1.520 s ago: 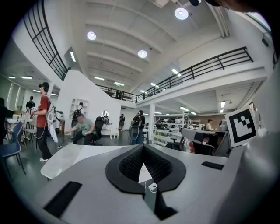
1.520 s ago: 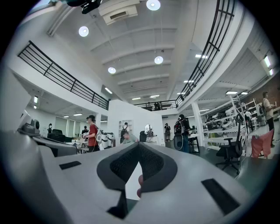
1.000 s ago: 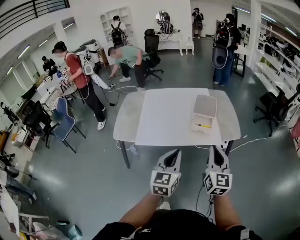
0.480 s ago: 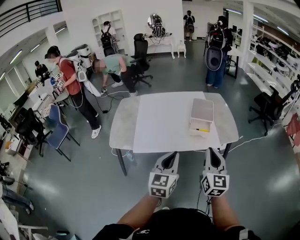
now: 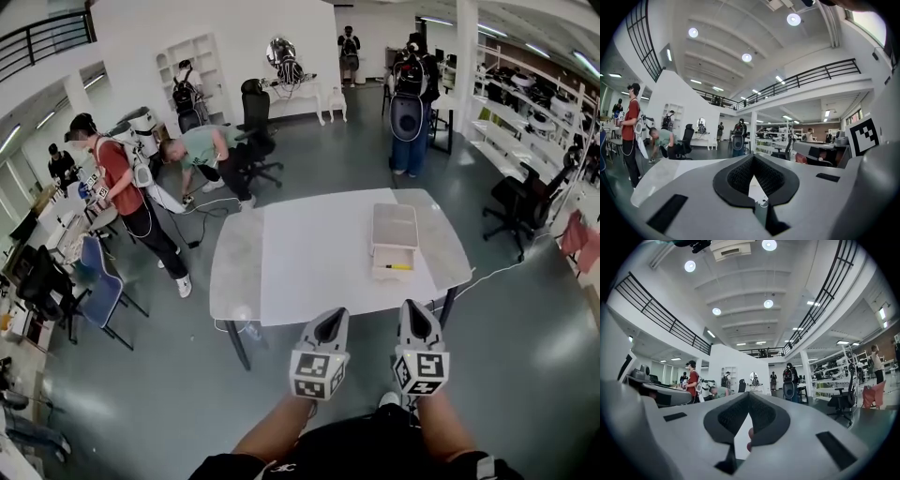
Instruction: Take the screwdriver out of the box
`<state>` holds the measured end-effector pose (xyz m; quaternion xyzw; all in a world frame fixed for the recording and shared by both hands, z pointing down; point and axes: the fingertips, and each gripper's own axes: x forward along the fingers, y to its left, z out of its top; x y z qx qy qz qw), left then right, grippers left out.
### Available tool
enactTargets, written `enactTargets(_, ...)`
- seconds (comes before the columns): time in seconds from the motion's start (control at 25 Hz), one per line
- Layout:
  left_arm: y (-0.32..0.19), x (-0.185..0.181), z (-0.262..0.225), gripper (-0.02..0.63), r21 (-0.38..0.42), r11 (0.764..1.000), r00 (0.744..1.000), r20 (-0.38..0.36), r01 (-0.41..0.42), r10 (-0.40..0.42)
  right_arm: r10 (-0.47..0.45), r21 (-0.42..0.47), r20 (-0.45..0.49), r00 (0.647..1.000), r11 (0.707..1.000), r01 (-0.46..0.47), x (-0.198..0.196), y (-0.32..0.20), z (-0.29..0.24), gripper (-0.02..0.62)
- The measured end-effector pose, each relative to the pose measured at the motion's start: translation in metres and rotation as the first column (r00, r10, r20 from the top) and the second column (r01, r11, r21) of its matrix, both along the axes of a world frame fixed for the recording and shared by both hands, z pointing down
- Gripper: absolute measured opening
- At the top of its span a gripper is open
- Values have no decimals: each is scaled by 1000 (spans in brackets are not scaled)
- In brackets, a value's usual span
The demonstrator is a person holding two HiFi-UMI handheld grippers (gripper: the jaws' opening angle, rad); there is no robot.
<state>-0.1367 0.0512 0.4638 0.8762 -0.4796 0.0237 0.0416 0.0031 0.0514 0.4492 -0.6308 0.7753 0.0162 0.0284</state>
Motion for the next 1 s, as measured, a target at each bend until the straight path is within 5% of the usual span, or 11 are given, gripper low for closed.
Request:
enactTargets(0.32,-53,16,12,12,-8,1000,1000,14,-6,6,7,-16,3,1000,1000,-7,17,-53,15,12)
enactTargets(1.0,-250,108,-2,12,-7,999,999,34,40,-40,-61,-21,-29,998,998,60,97,-255,6,12)
